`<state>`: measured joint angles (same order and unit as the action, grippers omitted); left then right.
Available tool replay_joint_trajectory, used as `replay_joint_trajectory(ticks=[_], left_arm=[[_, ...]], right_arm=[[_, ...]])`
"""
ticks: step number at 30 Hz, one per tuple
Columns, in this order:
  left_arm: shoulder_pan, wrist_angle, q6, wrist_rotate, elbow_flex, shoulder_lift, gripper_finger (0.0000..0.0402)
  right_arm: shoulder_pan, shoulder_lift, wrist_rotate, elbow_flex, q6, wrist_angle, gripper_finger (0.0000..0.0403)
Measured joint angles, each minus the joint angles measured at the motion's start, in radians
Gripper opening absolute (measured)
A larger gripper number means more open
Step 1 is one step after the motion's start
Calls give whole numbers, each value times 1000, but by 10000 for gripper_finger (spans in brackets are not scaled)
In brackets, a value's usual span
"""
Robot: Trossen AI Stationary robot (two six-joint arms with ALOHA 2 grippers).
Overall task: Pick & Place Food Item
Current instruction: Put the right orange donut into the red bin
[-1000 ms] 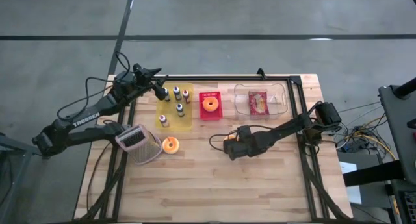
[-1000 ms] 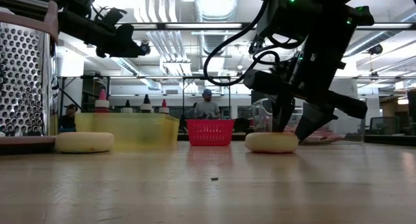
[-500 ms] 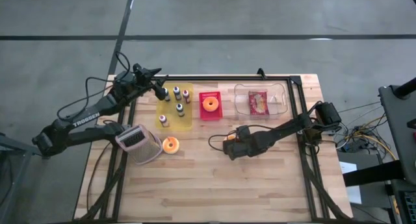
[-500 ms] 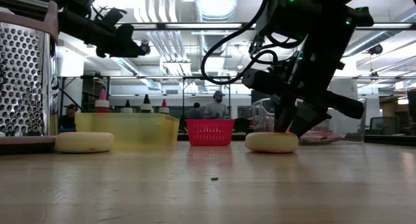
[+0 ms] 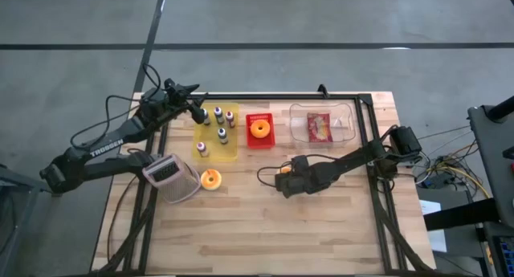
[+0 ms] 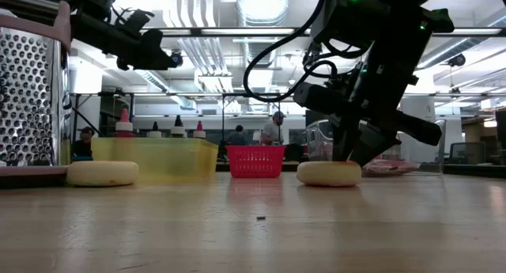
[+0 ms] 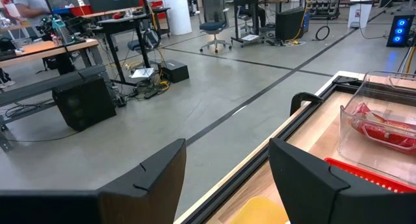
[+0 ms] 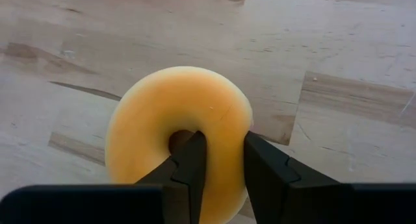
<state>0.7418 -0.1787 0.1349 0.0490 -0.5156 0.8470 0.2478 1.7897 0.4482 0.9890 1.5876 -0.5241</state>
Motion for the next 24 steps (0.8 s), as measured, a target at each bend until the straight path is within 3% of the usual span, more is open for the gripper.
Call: replay_joint_trajectory(ticks=[9, 15, 20, 24], left_arm=[[0, 0, 0, 0, 0, 0, 223], [0, 0, 0, 0, 0, 0, 223], [0, 0, 0, 0, 0, 0, 223], [0, 0, 0, 0, 0, 0, 223]], right_arm=[[0, 0, 60, 14, -65, 44, 76], [0, -9, 170, 77, -125, -26, 90], [-23, -14, 318, 160, -293, -71, 91], [-84, -14, 340, 225, -426, -89, 82]])
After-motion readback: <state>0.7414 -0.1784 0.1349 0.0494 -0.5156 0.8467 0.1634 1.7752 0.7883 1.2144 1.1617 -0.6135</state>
